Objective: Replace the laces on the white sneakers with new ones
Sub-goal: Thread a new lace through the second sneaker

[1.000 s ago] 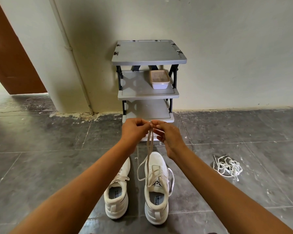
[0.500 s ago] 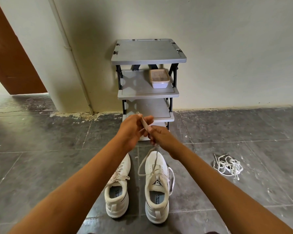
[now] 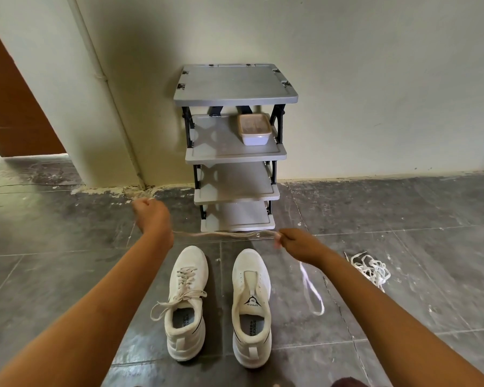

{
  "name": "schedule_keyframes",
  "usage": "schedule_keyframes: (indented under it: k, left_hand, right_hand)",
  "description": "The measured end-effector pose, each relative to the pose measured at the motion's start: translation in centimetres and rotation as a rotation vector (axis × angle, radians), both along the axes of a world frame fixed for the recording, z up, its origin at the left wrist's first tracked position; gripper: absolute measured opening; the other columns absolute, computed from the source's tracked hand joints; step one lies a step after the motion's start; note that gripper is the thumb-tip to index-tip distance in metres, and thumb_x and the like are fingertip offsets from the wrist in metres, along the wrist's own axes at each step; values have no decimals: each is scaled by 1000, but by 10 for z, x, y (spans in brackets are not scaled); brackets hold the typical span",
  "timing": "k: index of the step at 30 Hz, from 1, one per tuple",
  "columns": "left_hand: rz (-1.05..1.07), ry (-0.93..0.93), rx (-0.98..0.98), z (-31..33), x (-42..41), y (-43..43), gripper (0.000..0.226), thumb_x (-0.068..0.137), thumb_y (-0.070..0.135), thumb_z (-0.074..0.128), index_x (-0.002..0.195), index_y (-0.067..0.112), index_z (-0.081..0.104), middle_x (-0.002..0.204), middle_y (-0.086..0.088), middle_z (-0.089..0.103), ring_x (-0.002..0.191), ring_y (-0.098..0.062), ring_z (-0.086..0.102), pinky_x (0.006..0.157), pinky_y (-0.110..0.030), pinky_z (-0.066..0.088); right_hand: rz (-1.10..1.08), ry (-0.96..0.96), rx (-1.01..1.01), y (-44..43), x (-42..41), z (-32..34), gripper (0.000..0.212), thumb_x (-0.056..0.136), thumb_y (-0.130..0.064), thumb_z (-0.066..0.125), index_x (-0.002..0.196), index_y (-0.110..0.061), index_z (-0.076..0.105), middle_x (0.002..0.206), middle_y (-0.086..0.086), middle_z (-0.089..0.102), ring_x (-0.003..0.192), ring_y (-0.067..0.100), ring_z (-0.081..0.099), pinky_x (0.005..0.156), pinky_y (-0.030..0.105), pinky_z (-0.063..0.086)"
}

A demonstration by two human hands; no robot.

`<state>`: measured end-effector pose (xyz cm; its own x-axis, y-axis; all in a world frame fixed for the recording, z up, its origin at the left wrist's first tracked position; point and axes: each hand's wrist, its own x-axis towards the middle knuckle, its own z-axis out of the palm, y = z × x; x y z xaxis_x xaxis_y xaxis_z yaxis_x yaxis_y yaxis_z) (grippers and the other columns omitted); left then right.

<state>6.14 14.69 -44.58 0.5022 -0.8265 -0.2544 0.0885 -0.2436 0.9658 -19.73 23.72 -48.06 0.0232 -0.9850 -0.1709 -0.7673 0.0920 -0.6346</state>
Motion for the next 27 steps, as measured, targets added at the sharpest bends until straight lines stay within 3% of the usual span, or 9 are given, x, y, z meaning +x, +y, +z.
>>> schedule_keyframes:
  k: [3,6,8,10,13,16,22,27]
  left_hand:
    - [-515,-155,-1,7,-24,19,17,97,16,39,93,15,55,67,-1,39,54,-11,30,46,-23,25]
    - [-1048,-371,20,10,-47,40,24,99,25,44,104,10,62,66,1,41,52,-8,33,44,-18,27]
    - [-1200,-503,-5,7,-56,45,25,97,26,48,91,7,63,62,2,42,50,-7,34,45,-16,28]
    - [-1188,-600,-65,6,-58,46,24,95,24,52,79,7,60,59,3,43,46,-3,37,45,-14,30]
    - [-1106,-581,-118,10,-56,40,22,95,20,53,76,11,60,60,4,47,44,3,41,44,-10,32]
    - [-846,-536,-86,6,-40,29,21,95,20,52,82,10,65,64,2,50,52,-8,38,46,-18,30]
    - [-396,-125,118,-5,-11,12,28,96,16,48,70,12,58,59,-1,37,49,-12,26,44,-24,23]
    - [-185,146,186,-11,2,7,27,96,13,48,70,11,52,60,0,31,50,-10,23,44,-23,21]
  right_hand:
    - [79,-163,-37,-7,23,7,33,101,-13,37,74,-18,56,79,-6,53,80,12,48,80,28,40]
    - [121,-271,-47,-11,37,13,35,101,-18,38,71,-21,54,74,-4,51,74,11,47,76,31,44]
    - [124,-337,-56,-12,39,14,35,101,-20,36,72,-20,55,78,-1,53,77,15,48,72,31,45]
    - [118,-386,-64,-12,39,16,36,102,-20,34,74,-19,56,81,2,55,79,18,49,70,29,45]
    - [115,-386,-40,-12,34,17,36,102,-19,34,77,-16,60,81,4,53,76,14,48,68,25,44]
    - [85,-381,50,-7,24,15,33,102,-14,35,95,-3,66,76,5,47,67,10,42,63,21,42]
    - [27,-301,125,0,7,10,32,101,-13,37,104,1,66,70,-1,43,67,8,40,64,19,42]
    - [-33,-237,173,2,-4,4,30,101,-12,37,105,-1,65,73,-3,44,68,7,41,62,21,43]
